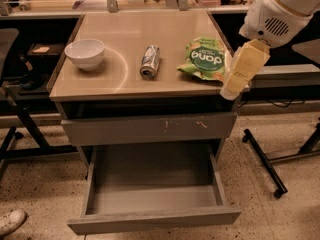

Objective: Place redbull can into middle drawer

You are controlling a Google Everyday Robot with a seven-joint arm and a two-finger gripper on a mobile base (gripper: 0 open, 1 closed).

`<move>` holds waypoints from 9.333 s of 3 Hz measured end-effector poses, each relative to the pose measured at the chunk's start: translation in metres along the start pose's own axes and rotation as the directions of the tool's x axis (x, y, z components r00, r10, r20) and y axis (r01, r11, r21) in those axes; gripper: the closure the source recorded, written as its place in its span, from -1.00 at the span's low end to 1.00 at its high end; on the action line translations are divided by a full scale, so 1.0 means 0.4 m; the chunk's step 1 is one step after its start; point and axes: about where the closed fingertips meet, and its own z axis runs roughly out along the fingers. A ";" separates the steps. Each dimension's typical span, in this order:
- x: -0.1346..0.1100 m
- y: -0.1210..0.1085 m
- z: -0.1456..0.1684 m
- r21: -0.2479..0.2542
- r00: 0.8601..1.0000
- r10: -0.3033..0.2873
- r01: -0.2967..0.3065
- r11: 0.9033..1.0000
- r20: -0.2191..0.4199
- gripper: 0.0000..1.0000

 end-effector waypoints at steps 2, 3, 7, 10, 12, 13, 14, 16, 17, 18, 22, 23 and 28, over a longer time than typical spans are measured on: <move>-0.163 -0.105 0.138 0.004 0.980 0.189 -0.189 0.982 0.068 -1.00; -0.171 -0.100 0.142 -0.002 0.976 0.205 -0.205 0.979 0.069 -1.00; -0.340 -0.186 0.324 0.094 0.942 0.334 -0.334 0.938 0.015 -1.00; -0.411 -0.213 0.369 0.100 0.927 0.374 -0.375 0.922 0.026 -1.00; -0.495 -0.283 0.445 0.097 0.907 0.422 -0.421 0.902 0.011 -1.00; -0.507 -0.301 0.495 0.081 0.894 0.447 -0.444 0.892 -0.017 -1.00; -0.512 -0.303 0.536 0.066 0.884 0.466 -0.462 0.884 -0.046 -1.00; -0.493 -0.297 0.580 0.041 0.864 0.498 -0.496 0.867 -0.073 -1.00; -0.476 -0.293 0.597 0.027 0.855 0.512 -0.512 0.859 -0.080 -1.00; -0.472 -0.290 0.606 0.022 0.853 0.514 -0.514 0.857 -0.085 -1.00; -0.470 -0.288 0.615 0.022 0.857 0.507 -0.508 0.861 -0.091 0.76; -0.460 -0.268 0.587 0.013 0.877 0.474 -0.475 0.880 -0.077 1.00; -0.305 0.016 0.448 -0.044 0.843 0.520 -0.529 0.847 -0.135 1.00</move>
Offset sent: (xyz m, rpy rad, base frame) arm 0.1239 0.0893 -0.0375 0.1449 0.0522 -0.2936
